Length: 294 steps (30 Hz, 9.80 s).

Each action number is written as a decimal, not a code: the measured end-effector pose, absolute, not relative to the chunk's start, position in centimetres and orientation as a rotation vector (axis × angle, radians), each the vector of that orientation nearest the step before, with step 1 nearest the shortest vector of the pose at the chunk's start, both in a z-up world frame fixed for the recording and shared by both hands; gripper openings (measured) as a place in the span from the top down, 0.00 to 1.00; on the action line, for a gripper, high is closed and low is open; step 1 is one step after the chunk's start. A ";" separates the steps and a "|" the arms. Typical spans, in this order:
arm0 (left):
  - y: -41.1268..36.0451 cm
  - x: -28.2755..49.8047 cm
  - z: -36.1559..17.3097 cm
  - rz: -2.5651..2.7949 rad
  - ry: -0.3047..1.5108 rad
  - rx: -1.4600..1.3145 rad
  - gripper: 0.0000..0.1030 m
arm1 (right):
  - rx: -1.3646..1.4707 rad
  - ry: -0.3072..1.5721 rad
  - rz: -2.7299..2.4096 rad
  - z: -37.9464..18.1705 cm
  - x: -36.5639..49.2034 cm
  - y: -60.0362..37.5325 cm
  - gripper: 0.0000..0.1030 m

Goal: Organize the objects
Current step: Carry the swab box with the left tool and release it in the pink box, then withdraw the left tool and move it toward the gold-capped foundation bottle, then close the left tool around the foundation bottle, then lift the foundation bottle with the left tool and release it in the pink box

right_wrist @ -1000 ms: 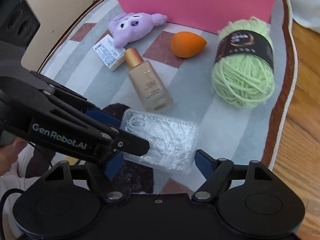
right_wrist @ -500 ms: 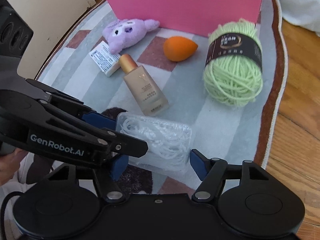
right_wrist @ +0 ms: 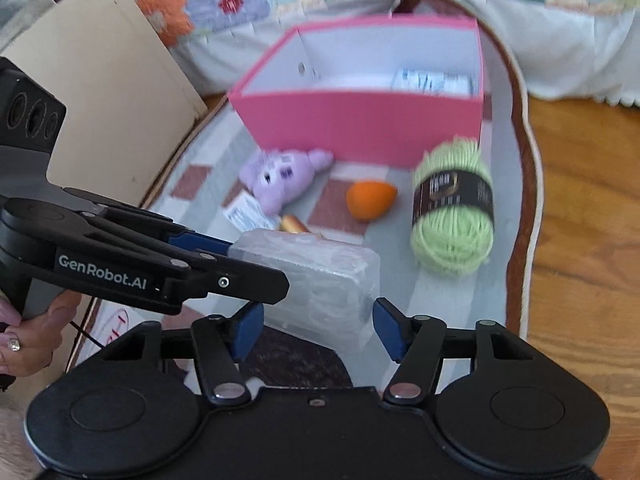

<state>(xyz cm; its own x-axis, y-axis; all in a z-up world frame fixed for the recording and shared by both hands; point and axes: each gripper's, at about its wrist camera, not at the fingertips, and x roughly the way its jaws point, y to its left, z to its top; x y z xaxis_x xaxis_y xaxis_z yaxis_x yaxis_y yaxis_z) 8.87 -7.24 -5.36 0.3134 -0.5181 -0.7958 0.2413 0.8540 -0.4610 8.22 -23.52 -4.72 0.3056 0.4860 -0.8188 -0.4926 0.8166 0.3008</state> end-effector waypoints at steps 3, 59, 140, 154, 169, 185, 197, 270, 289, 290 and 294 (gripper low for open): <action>-7.1 9.0 -3.4 -0.514 1.104 -0.252 0.56 | -0.029 1.034 0.641 -3.1 8.0 -23.3 0.40; -4.3 34.8 -11.3 -0.367 1.244 -0.410 0.52 | -0.095 1.038 0.462 -8.0 29.9 -16.4 0.40; -3.2 11.1 1.8 -0.384 1.206 -0.179 0.32 | -0.305 0.847 0.870 2.1 6.6 -19.3 0.20; -5.3 13.2 -5.2 -0.357 1.233 -0.205 0.23 | -0.406 0.857 0.938 -7.0 9.6 -17.7 0.12; -4.9 13.7 -12.6 -0.268 1.303 -0.375 0.15 | -0.411 0.972 0.891 -13.0 10.1 -16.3 0.20; -6.1 13.5 -15.4 -0.268 1.268 -0.504 0.59 | -0.157 1.104 0.810 -13.4 12.6 -19.8 0.58; -6.2 13.6 -16.3 -0.258 1.291 -0.586 0.56 | 0.013 1.231 0.795 -14.6 13.3 -20.3 0.56; -2.3 34.4 -9.7 -0.213 1.309 -0.448 0.62 | 0.245 1.160 0.537 -10.4 31.5 -14.1 0.60; -3.7 35.6 -12.8 -0.269 1.277 -0.457 0.66 | 0.111 1.136 0.429 -11.7 32.1 -13.8 0.63; -3.5 35.4 -12.5 -0.276 1.266 -0.464 0.66 | 0.110 1.127 0.433 -11.3 31.9 -14.0 0.63; -2.9 34.5 -10.6 -0.295 1.228 -0.447 0.66 | 0.131 1.066 0.489 -8.8 30.0 -15.5 0.63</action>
<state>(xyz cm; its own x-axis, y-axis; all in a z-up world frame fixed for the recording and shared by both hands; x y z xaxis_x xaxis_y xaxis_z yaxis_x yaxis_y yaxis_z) 34.51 -2.85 -10.63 0.3145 -0.4506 -0.8355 -0.0216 0.8766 -0.4808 30.01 -15.49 -8.76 0.3885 0.4449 -0.8069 -0.3211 0.8862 0.3340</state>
